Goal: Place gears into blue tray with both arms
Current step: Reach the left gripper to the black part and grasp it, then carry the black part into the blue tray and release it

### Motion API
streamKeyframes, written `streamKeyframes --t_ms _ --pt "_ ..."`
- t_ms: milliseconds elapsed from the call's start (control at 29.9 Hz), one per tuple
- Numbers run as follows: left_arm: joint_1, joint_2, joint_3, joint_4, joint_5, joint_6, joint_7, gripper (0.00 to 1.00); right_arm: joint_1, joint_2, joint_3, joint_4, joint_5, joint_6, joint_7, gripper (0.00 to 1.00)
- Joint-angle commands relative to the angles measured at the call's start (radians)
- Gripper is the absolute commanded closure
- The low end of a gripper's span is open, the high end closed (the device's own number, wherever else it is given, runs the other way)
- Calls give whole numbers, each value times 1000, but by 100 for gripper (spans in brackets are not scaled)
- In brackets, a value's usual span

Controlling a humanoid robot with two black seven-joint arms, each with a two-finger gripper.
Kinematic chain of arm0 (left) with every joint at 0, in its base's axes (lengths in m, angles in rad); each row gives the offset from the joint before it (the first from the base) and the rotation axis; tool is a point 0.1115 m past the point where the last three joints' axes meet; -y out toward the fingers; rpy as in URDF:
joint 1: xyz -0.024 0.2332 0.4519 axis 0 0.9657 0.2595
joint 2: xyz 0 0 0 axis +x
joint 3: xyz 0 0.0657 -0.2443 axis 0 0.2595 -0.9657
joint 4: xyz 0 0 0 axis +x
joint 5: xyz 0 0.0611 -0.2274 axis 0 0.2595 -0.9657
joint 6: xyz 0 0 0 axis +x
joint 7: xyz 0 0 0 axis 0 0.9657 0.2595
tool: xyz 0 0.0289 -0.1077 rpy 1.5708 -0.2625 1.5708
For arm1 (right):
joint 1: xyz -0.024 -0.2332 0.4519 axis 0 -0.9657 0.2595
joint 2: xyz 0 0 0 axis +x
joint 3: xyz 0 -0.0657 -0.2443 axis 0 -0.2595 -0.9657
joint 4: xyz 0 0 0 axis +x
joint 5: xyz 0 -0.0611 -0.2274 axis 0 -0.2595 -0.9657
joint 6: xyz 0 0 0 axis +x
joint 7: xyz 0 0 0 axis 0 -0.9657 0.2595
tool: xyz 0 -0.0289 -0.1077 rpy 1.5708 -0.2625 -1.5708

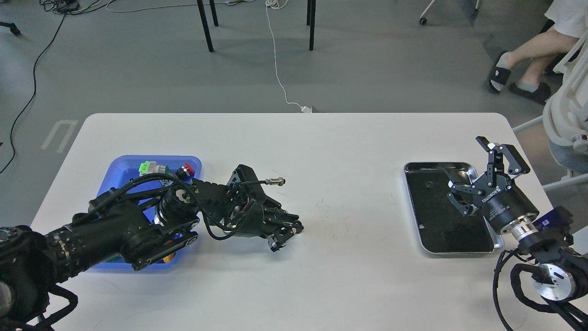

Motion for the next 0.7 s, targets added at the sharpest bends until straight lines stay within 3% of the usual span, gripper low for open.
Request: streamKeyframes --t_ms 0,201,434,668 --pt "-3 -2 -2 0 0 1 0 90 0 0 0 0 0 0 0 1" --pt "-41 43 -26 -44 0 33 0 89 0 5 0 0 0 0 0 1" --pt "-90 347 -60 -190 0 44 0 89 3 14 2 0 -1 0 0 1" --pt "-54 620 -42 -203 -101 47 0 88 5 12 2 0 -1 0 0 1"
